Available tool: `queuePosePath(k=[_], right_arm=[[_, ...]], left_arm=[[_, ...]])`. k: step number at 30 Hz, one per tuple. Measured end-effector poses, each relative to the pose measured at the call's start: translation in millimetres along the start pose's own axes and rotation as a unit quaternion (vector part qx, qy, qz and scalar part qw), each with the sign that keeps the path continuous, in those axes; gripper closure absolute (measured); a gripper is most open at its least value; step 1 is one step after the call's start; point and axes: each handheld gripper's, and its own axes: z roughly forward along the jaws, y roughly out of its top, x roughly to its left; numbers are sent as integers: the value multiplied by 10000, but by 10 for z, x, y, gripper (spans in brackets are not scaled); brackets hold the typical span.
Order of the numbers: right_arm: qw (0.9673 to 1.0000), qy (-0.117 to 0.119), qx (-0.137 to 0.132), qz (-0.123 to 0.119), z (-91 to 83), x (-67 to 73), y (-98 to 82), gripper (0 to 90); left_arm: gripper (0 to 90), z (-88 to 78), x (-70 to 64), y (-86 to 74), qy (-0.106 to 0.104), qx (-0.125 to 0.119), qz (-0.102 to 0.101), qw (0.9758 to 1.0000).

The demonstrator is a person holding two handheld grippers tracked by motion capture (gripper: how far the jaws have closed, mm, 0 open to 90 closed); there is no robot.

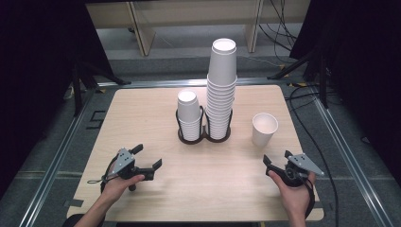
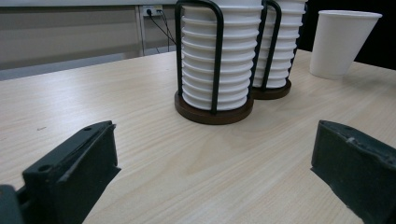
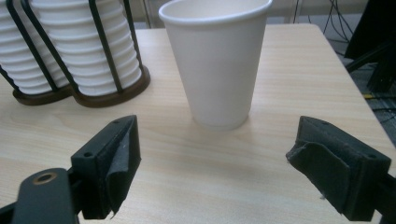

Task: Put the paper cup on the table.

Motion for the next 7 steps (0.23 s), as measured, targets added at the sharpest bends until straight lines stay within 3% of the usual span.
queuePosePath(k=[1, 3, 5, 7], right_arm=[[9998, -110, -19, -145, -21, -13, 10, 153], [10000, -77, 23, -34, -59, 7, 9, 153], [9999, -100, -23, -57, -71, 17, -3, 152], [9999, 20, -129, -37, -64, 21, -24, 152]], left_arm=[[0, 2, -9, 4, -16, -29, -4, 10000], [0, 26, -15, 10, -118, -172, 57, 9998], [0, 29, -30, 15, -111, -168, 46, 9998], [0, 18, -42, 21, -58, -30, 57, 10000]])
